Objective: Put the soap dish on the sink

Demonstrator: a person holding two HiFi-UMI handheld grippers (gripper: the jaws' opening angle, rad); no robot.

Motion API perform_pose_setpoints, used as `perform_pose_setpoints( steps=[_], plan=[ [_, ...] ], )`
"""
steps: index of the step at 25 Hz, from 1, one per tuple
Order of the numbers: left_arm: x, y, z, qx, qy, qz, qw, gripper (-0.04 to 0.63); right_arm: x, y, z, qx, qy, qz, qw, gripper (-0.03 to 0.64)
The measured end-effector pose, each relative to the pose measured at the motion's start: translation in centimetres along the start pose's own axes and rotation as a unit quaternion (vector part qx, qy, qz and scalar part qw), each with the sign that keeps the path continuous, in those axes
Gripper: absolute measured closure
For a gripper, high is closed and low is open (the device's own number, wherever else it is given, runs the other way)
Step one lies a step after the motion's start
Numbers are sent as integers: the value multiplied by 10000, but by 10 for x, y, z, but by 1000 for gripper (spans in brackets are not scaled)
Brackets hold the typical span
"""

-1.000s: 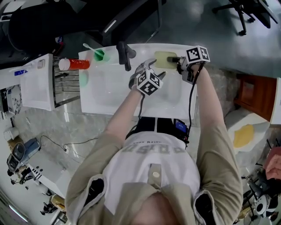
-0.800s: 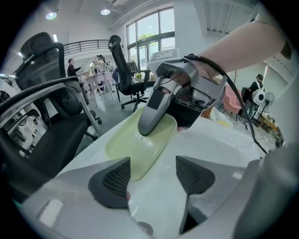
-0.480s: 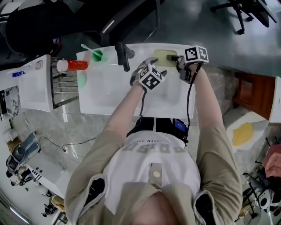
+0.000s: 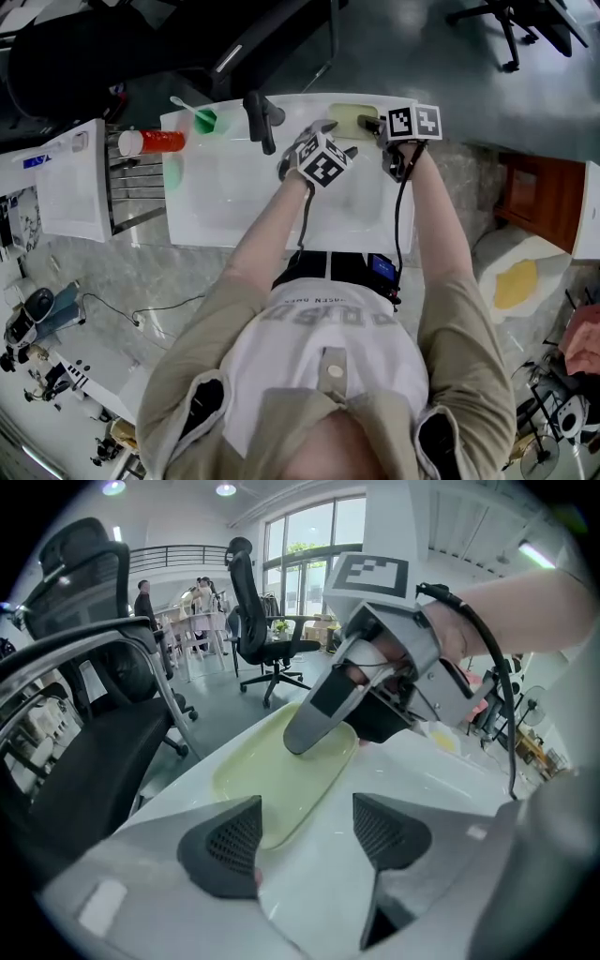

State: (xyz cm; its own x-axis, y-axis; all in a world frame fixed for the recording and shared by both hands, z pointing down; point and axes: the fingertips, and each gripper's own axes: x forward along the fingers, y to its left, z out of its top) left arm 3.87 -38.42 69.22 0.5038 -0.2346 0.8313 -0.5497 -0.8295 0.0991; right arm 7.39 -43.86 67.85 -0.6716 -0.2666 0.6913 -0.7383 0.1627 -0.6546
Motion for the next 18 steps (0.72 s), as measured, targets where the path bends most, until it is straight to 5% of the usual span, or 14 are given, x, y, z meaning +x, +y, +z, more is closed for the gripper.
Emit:
perform_pose_setpoints(
  steps=[18],
  plan=[
    [2,7,5,-408,-150,45,9990,276,-14,-12,4,-546,-320,-899,9939,503]
  ],
)
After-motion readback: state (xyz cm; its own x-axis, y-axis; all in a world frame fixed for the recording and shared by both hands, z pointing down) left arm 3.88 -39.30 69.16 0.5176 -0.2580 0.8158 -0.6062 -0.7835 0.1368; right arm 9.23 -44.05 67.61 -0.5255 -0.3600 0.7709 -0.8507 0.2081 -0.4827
